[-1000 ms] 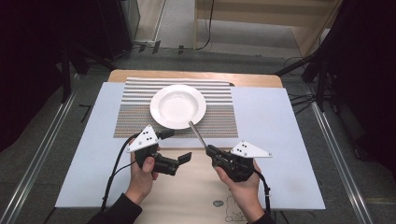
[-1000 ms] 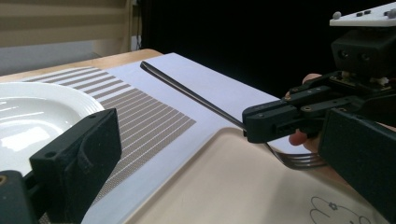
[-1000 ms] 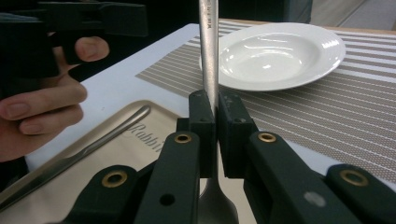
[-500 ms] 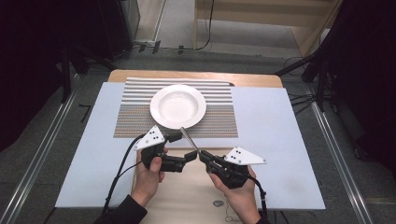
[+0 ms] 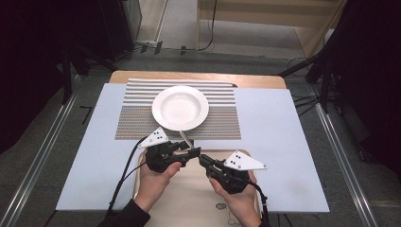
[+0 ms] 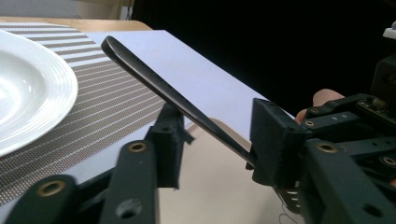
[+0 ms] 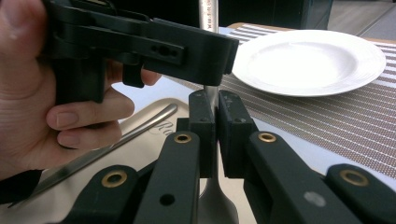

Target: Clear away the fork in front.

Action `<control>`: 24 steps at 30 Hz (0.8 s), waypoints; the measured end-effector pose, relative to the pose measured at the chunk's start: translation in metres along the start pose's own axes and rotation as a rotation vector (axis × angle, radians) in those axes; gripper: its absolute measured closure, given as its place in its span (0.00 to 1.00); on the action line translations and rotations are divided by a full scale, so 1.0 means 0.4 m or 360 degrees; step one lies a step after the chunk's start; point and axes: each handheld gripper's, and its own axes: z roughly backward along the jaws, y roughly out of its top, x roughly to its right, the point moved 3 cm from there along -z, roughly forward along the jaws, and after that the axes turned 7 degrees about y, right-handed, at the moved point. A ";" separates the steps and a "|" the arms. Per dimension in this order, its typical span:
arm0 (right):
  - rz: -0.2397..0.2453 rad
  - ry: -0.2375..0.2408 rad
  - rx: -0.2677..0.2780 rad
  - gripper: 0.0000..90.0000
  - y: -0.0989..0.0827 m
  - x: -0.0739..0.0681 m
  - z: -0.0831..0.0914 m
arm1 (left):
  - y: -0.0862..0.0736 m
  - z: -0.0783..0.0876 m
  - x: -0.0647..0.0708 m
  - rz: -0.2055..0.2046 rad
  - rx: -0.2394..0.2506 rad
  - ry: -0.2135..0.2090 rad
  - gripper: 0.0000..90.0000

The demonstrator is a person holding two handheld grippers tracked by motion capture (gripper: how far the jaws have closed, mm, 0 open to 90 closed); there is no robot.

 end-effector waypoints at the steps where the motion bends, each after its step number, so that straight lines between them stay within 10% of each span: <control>1: 0.0001 -0.0004 -0.0003 0.93 -0.001 -0.002 -0.001 | 0.000 0.000 0.000 0.0005 -0.0002 -0.0004 0.64; 16: 0.0061 -0.0061 0.0034 0.91 -0.011 -0.016 -0.011 | 0.006 0.006 -0.011 0.0210 -0.0030 -0.0262 0.97; 24: 0.0127 -0.0103 0.0136 0.53 0.003 0.001 0.033 | 0.003 0.029 -0.026 0.0184 -0.0040 -0.0254 0.97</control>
